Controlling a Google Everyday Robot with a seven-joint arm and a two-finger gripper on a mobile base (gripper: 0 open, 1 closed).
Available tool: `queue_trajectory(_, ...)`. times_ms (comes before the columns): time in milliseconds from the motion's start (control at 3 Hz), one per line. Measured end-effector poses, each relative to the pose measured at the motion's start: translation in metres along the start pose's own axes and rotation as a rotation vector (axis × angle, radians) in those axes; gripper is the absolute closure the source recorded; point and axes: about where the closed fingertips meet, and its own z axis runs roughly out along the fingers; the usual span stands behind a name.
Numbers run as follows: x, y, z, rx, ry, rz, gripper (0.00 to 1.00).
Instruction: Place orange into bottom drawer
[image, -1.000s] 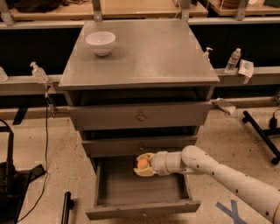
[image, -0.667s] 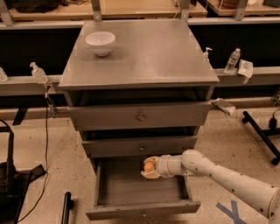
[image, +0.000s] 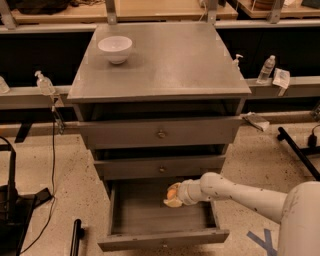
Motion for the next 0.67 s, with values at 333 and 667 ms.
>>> queue_trajectory(333,-0.004,0.001,-0.001,-0.002,-0.012,-0.008,1.00)
queue_trajectory(667,0.006,0.000,0.016,-0.069,-0.049,0.003,1.00)
